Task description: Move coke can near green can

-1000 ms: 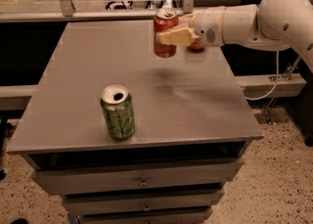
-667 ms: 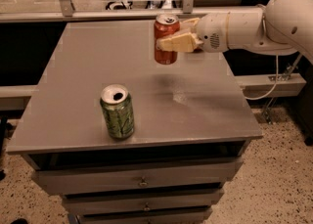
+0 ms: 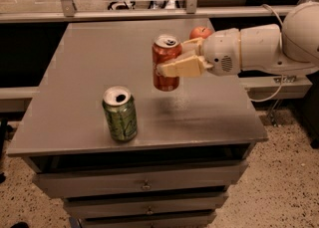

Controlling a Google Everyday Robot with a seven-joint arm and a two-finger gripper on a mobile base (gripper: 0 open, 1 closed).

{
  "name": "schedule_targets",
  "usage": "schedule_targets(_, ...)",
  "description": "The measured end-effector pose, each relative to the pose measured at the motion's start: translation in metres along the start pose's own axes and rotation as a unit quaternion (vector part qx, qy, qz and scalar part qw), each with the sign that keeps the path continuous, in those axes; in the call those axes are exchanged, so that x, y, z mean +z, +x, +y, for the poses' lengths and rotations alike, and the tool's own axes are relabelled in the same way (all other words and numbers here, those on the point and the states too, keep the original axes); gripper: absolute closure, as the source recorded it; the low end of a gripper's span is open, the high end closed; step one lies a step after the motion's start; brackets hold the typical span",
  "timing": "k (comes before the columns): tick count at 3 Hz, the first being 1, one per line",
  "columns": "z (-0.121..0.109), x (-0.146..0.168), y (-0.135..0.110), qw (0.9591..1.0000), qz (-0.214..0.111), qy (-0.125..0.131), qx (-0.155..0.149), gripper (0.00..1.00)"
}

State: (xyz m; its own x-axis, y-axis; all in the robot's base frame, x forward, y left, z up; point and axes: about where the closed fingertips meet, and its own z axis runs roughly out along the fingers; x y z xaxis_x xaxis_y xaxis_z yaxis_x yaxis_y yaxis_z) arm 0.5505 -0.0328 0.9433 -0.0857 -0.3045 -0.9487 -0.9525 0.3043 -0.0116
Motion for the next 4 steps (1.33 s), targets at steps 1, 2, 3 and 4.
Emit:
schedule_targets(1,0.027,-0.004,0.016,0.9994,0.017,-0.030,0.006,1.00)
schedule_targets(2,0.044,-0.013,0.033,0.9979,0.031,-0.054,0.015,1.00)
schedule_targets(3,0.058,-0.018,0.044,0.9959,0.035,-0.081,0.018,1.00)
schedule_targets(4,0.065,-0.013,0.052,0.9945,0.029,-0.100,0.013,1.00)
